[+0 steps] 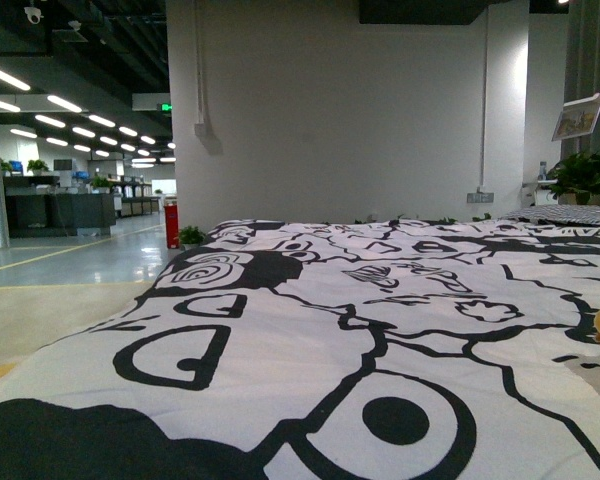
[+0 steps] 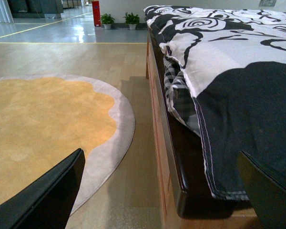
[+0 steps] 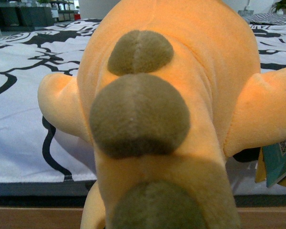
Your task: Put away toys
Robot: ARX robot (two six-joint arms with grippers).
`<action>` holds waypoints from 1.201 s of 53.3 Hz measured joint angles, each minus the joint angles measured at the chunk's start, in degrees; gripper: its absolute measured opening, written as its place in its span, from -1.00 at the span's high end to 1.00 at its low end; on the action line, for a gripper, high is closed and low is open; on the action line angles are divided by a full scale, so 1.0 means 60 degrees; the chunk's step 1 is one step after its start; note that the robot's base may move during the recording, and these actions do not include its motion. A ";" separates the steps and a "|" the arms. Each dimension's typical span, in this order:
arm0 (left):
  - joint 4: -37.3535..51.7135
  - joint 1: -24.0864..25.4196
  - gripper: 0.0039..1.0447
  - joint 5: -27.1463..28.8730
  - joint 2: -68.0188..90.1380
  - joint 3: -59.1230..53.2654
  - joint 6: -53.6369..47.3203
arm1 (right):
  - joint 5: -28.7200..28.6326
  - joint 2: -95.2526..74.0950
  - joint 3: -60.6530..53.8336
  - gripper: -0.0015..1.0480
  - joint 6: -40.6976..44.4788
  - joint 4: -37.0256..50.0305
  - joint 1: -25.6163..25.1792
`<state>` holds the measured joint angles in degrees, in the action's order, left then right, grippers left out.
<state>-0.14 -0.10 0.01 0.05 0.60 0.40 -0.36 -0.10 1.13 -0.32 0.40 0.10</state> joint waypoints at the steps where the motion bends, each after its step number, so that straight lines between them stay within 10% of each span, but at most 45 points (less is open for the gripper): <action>1: 0.0000 0.0000 -0.88 0.0000 -0.0004 0.0000 0.0000 | 0.0000 0.0000 -0.0007 0.86 0.0000 0.0000 0.0000; 64: 0.0000 0.0007 -0.88 0.0000 0.0007 0.0000 0.0004 | 0.0066 -0.0033 -0.0051 0.86 0.0000 -0.0087 -0.0007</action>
<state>-0.14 -0.05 0.01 0.10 0.60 0.43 0.03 -0.30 0.82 -0.32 -0.12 0.05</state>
